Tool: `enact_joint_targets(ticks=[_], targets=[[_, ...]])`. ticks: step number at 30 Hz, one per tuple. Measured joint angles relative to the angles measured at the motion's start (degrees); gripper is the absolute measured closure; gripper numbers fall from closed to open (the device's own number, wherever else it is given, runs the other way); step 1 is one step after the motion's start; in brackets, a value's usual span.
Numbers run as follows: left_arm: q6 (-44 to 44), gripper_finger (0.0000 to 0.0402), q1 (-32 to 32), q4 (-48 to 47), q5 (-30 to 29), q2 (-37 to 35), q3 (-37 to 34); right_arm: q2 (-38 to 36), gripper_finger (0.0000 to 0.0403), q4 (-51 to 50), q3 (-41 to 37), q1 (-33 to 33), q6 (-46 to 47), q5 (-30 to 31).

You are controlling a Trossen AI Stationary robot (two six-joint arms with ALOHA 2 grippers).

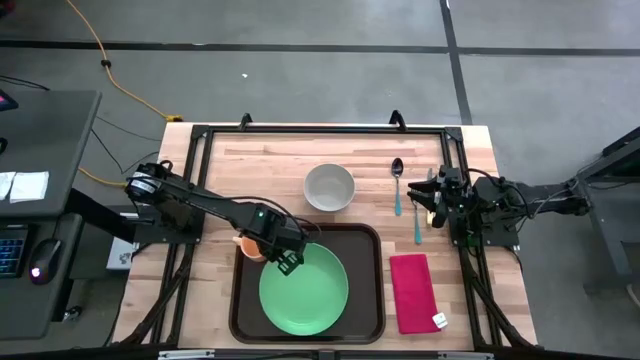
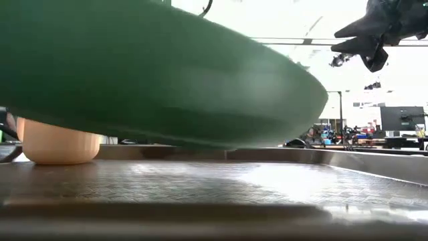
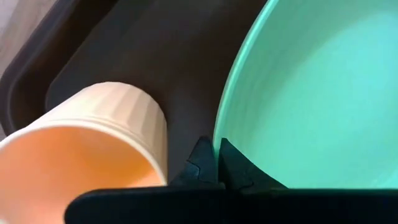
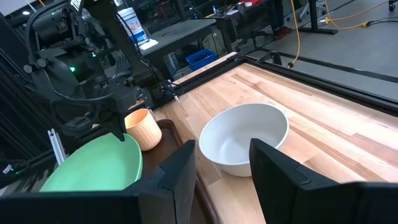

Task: Set up tray
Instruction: Put the green plate in the center of the brown tray

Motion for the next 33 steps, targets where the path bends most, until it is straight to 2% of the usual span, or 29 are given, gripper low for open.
enact_joint_targets(ticks=[33], targets=[[2.95, 0.0389, 0.04, 1.19, -0.20, 4.10, -0.86, 0.00, 0.0274, 0.04, 0.00, -0.02, 0.05, 0.02]])
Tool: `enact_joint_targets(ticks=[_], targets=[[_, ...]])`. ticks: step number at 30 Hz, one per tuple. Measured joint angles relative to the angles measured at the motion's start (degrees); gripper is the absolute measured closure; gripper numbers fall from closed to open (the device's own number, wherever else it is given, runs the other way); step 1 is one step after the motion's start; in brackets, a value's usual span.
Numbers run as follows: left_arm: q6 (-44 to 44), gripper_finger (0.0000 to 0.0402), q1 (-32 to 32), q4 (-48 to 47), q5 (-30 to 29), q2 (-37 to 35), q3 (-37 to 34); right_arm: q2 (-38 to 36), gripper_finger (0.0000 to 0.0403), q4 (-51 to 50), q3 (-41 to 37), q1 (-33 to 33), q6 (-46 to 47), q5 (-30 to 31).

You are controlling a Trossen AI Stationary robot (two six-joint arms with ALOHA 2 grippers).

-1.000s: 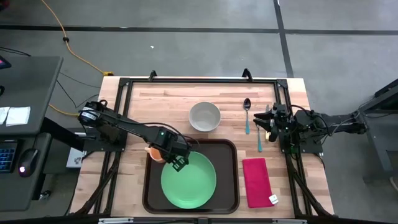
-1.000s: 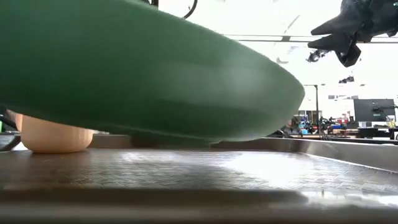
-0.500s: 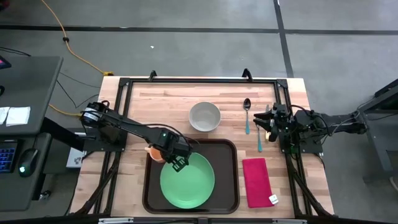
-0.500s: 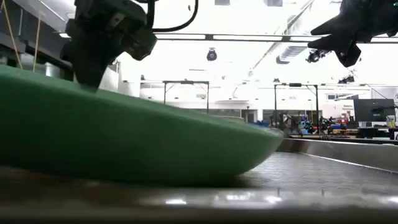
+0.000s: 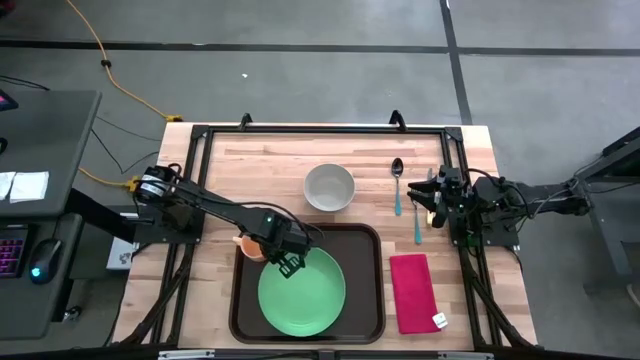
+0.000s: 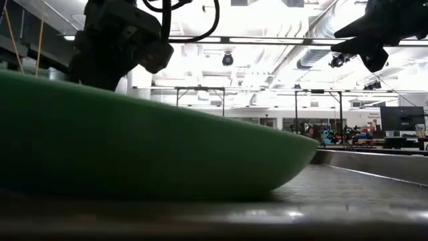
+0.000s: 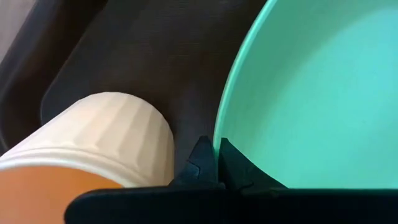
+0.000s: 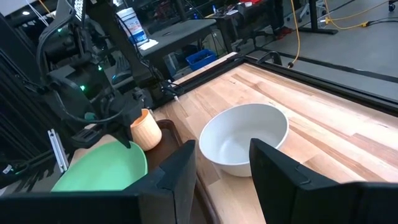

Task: Set up tray
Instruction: Put the green plate in the center of the brown tray

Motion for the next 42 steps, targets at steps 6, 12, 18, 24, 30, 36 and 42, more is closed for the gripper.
enact_joint_targets(ticks=[6, 12, 18, 24, 30, 36, 42], targets=[[1.07, 0.0389, 0.01, 0.12, -0.22, 0.01, -0.01, 0.00, 0.0274, 0.00, 0.00, 0.02, 0.04, 0.00], [1.09, 0.0372, 0.01, 0.23, -0.22, 0.01, -0.01, 0.00, 0.0274, 0.15, 0.00, 0.01, 0.05, 0.00], [1.11, 0.0373, -0.01, 0.32, -0.84, 0.01, -0.01, 0.00, 0.0274, 0.17, 0.00, 0.00, 0.05, 0.00], [1.11, 0.0359, -0.01, 0.20, -1.07, 0.01, -0.02, 0.00, 0.0274, 0.17, 0.00, 0.00, 0.06, 0.00], [1.09, 0.0344, -0.01, 0.18, -1.20, 0.01, -0.03, 0.00, 0.0274, 0.17, 0.00, 0.01, 0.05, 0.00], [1.09, 0.0347, -0.01, 0.20, -1.16, 0.01, -0.05, 0.00, 0.0274, 0.17, 0.00, 0.01, -0.02, 0.24], [1.07, 0.0336, -0.01, 0.20, -0.83, 0.01, -0.07, 0.00, 0.0274, 0.17, 0.00, 0.00, -0.12, 0.46]])
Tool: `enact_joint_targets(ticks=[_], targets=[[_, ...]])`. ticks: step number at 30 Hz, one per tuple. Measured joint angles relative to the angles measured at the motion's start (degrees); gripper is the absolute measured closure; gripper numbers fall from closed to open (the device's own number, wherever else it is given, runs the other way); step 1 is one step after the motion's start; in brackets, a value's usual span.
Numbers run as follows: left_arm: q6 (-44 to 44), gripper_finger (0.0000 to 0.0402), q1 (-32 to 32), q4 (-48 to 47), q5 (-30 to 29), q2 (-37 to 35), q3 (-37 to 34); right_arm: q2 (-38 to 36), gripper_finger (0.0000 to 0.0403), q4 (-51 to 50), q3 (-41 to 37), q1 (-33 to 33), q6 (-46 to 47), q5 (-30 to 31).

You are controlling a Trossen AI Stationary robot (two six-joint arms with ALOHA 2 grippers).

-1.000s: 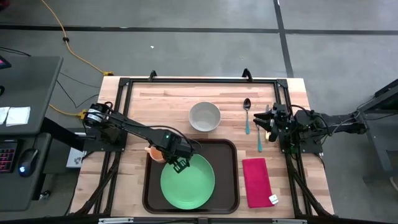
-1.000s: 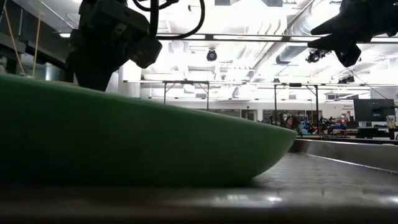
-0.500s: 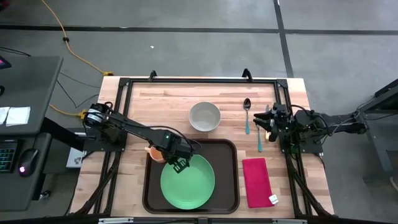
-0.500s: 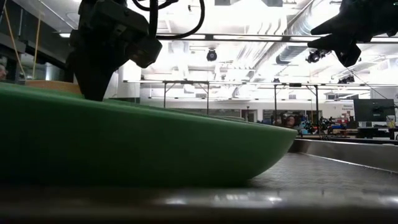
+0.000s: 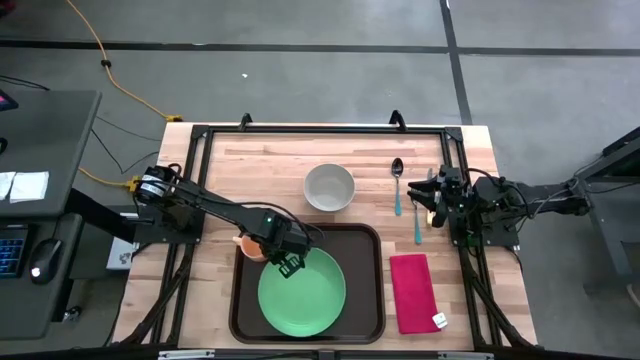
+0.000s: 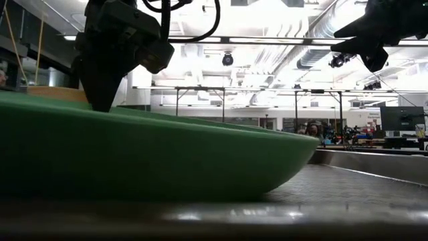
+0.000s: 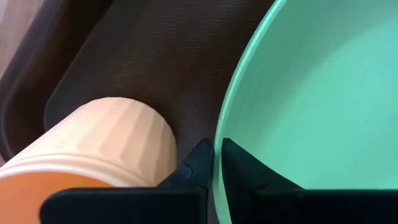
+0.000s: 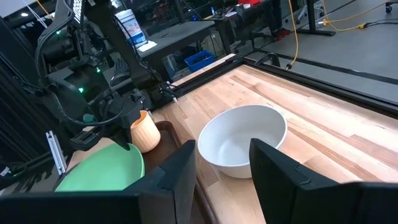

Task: Set up tray
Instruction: Put the green plate in the center of the brown tray, then stack the white bowl on top of the green plate on the brown tray

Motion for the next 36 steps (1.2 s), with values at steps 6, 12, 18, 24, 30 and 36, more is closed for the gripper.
enact_joint_targets(ticks=[6, 12, 18, 24, 30, 36], targets=[[0.39, 0.0333, 0.00, 0.14, 0.02, 0.00, 0.00, 0.00, 0.0274, -0.02, 0.00, 0.01, -0.02, 0.00], [0.42, 0.0332, 0.00, 0.23, 0.02, 0.00, 0.00, 0.00, 0.0274, -0.04, 0.00, 0.02, -0.02, 0.00], [0.42, 0.0332, 0.00, 0.45, 0.02, 0.00, 0.00, 0.00, 0.0274, -0.04, 0.00, 0.00, -0.02, 0.00], [0.42, 0.0332, 0.02, 3.51, 0.04, -0.70, 0.04, 0.00, 0.0274, -0.04, 0.00, 0.02, -0.02, 0.00], [0.25, 0.0332, 0.04, 2.37, -0.21, -1.54, 2.53, 0.00, 0.0274, -0.11, 0.00, 0.00, -0.02, 0.00], [4.16, 0.0332, 0.65, 1.30, -3.29, -1.61, 10.01, 0.02, 0.0274, -0.07, 0.00, 0.00, 0.01, 0.00]])
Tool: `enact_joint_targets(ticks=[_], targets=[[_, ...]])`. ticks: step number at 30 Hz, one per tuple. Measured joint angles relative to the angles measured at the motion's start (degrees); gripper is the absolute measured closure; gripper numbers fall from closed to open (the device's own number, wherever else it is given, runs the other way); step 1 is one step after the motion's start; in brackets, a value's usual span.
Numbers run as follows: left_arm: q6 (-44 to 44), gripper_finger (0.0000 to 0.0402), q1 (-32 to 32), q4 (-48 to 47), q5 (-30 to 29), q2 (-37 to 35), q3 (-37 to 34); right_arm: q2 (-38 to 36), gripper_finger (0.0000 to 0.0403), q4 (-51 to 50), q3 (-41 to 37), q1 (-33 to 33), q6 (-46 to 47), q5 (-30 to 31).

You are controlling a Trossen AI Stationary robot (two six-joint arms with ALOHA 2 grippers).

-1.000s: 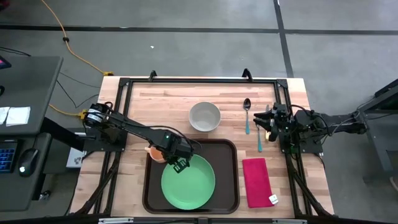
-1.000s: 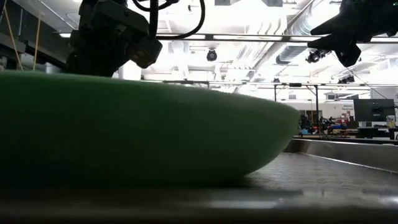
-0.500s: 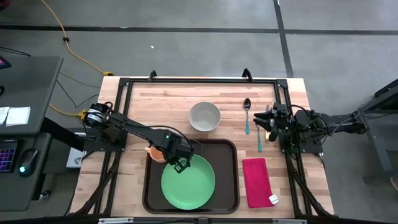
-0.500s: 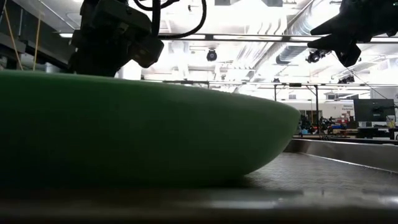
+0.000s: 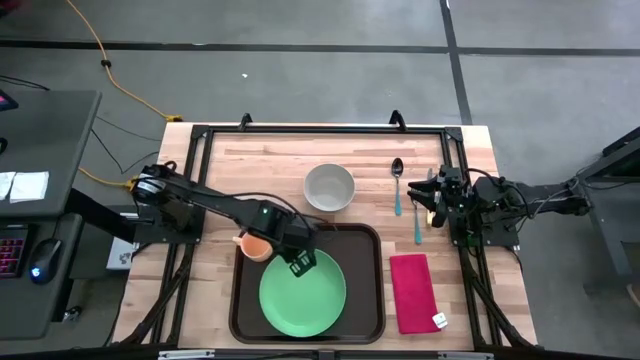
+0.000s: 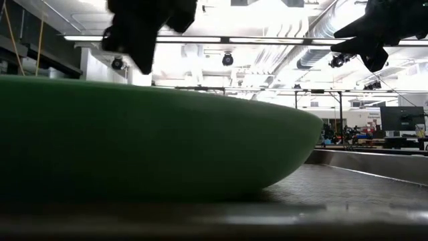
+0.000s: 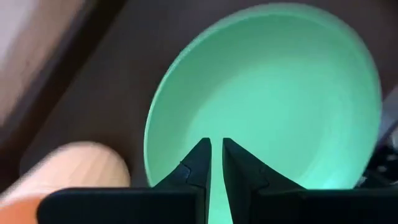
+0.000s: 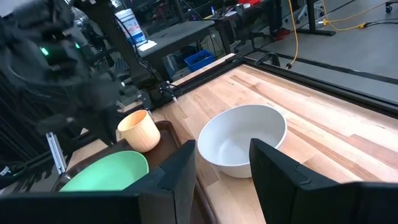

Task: Set up tray
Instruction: Stack the white bowl on top of the green plate on the brown tray

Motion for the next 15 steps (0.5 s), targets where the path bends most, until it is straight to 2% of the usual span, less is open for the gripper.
enact_joint_targets(ticks=[8, 15], targets=[[12.02, 0.0332, 4.18, 1.23, -1.89, -0.01, 8.76, 0.00, 0.0274, 0.05, 0.00, 0.02, 0.12, -0.11], [12.76, 0.0332, 9.21, 1.33, -1.66, -0.02, 10.99, 0.00, 0.0274, 0.07, 0.00, 0.00, 0.16, -0.70]])
